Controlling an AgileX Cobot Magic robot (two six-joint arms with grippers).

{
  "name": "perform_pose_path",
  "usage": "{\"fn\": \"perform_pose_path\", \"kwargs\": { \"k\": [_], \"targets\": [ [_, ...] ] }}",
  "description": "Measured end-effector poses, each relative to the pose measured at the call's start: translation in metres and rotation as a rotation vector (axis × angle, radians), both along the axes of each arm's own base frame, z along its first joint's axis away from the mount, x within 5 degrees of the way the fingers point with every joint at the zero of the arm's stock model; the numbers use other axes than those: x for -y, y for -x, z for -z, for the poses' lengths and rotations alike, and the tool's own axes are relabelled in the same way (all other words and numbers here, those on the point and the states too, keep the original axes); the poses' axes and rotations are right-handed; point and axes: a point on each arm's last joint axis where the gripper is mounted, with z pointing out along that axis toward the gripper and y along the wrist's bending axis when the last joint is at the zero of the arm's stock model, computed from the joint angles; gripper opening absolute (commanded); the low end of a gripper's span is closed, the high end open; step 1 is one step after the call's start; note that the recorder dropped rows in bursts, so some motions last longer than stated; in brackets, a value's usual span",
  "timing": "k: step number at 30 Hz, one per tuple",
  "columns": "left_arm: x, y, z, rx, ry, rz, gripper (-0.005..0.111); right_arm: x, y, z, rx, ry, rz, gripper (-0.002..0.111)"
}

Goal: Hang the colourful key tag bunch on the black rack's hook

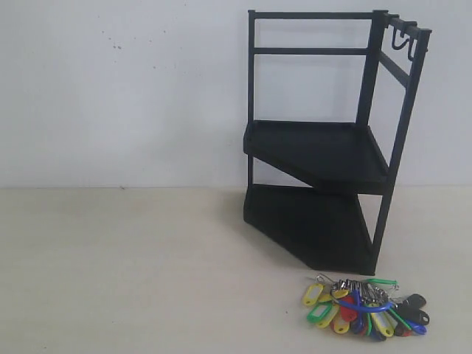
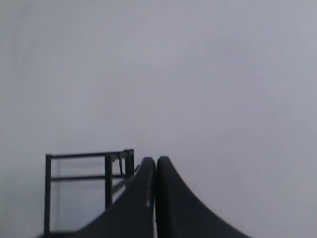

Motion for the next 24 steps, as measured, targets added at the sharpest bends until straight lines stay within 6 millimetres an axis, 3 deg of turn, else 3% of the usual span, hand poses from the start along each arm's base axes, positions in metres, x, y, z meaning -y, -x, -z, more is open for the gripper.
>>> {"fn": "perform_pose_path", "kwargs": {
  "k": [2,5,11,20,24],
  "targets": [
    [0.0,0.0,0.0,0.0,0.0,0.0,0.004,-0.002,-0.005,-0.018,-0.146,0.093,0.018,0.0],
    [0.0,0.0,0.0,0.0,0.0,0.0,0.004,-0.005,-0.023,-0.03,-0.441,0.167,-0.009,0.0],
    [0.0,0.0,0.0,0.0,0.0,0.0,0.004,-0.008,-0.074,-0.01,-0.936,0.195,-0.077,0.0],
    [0.0,0.0,0.0,0.0,0.0,0.0,0.004,-0.008,-0.117,0.017,-1.148,0.185,-0.097,0.0],
    [0.0,0.0,0.0,0.0,0.0,0.0,0.004,-0.011,-0.126,0.022,-1.168,0.064,-0.118,0.0]
  ]
}}
